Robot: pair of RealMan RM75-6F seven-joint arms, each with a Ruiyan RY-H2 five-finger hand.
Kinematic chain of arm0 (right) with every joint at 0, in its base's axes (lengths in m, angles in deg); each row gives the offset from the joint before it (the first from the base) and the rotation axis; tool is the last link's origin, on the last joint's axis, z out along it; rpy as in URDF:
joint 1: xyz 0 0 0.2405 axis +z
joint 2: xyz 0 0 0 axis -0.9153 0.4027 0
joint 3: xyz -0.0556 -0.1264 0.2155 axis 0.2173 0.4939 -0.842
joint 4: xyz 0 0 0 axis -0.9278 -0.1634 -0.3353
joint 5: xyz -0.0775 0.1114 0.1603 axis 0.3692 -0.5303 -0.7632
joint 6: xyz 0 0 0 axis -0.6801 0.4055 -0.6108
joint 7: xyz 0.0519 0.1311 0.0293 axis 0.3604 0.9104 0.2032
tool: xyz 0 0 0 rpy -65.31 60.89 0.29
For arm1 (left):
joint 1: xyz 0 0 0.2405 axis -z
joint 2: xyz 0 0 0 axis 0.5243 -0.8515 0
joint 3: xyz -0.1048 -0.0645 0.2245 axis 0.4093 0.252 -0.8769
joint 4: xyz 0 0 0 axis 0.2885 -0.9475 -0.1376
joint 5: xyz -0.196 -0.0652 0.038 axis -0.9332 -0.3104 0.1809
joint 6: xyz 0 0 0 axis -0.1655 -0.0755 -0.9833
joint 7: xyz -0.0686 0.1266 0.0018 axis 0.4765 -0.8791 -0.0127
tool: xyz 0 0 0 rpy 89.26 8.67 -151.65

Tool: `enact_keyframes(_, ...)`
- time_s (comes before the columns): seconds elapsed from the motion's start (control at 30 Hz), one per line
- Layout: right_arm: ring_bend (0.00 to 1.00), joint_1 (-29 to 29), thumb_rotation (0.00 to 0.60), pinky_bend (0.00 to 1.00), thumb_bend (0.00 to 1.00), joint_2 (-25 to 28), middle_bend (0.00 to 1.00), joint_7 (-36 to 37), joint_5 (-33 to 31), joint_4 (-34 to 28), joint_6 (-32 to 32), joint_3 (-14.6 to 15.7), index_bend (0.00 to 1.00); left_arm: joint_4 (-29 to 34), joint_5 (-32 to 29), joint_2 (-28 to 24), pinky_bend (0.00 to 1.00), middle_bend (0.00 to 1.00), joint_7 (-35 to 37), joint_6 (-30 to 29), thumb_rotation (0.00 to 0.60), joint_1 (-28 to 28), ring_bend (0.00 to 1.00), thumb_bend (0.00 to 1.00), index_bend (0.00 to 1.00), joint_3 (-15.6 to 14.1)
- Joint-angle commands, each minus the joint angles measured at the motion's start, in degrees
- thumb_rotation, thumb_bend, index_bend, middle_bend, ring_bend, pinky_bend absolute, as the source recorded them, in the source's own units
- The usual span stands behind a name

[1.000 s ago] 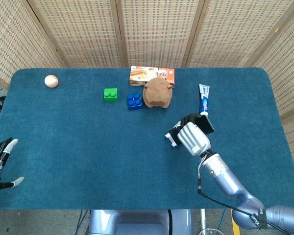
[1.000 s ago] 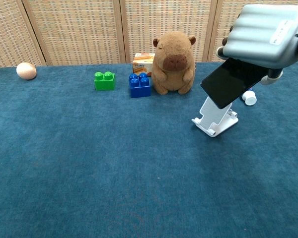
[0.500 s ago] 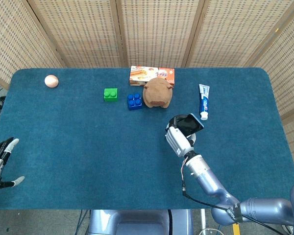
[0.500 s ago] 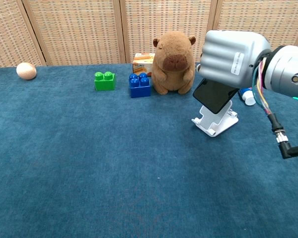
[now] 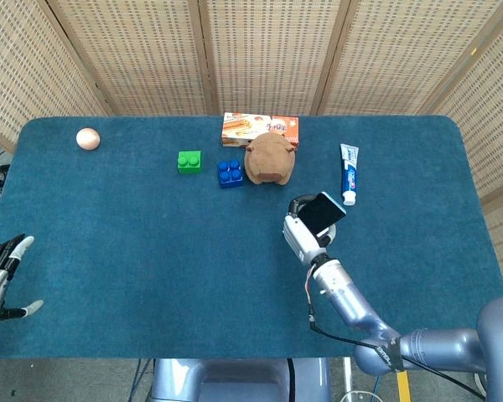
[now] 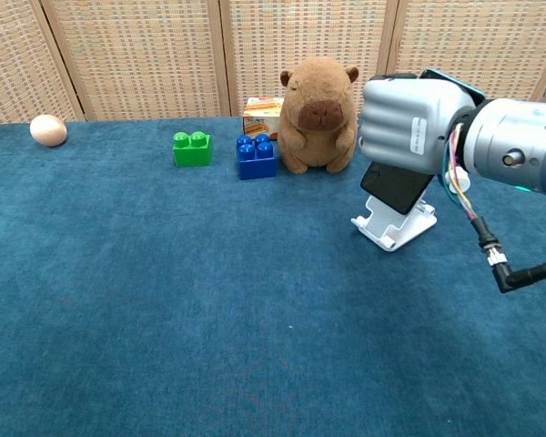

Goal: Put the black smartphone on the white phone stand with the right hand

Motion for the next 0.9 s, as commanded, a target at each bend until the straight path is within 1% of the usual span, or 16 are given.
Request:
enact_keyframes(0.03, 0.46, 1.09, 0.600, 0.43, 0.52, 0.05, 0.51, 0.68, -0.76, 0.92, -1.26, 0.92, 0.56, -0.01, -0.60, 0.07, 0.00, 0.00, -0.20, 0.46, 0.600, 0.24, 0.00, 0.00, 0.00, 0.19)
enact_keyframes(0.3, 0.46, 3.32, 0.600, 0.43, 0.52, -1.83, 0.51, 0.85, -2.84, 2.59, -0.95, 3.30, 0.56, 0.14, -1.47, 0.18, 0.00, 0.00, -0.84, 1.83, 0.600, 0.93, 0.00, 0.00, 0.00, 0.27)
enact_keyframes(0.47, 0.46, 4.39, 0.600, 0.43, 0.52, -4.27, 0.51, 0.32, -3.24, 4.36, 0.27, 4.97, 0.56, 0.02, -1.86, -0.06, 0.00, 0.00, -0.19, 1.90, 0.600, 1.00, 0.00, 0.00, 0.00, 0.46)
enact_keyframes(0.73, 0.46, 4.90, 0.600, 0.43, 0.52, -6.21, 0.51, -0.88, -3.73, 5.21, 3.44, 6.11, 0.56, -0.06, -1.77, -0.14, 0.00, 0.00, 0.09, 2.06, 0.600, 1.09, 0.00, 0.00, 0.00, 0.38)
enact_keyframes(0.9, 0.46, 5.22, 0.600, 0.43, 0.52, -7.59, 0.50, -3.17, -4.56, 5.54, 6.10, 6.81, 0.56, 0.01, -1.71, -0.12, 0.00, 0.00, -0.09, 2.06, 0.600, 1.11, 0.00, 0.00, 0.00, 0.30)
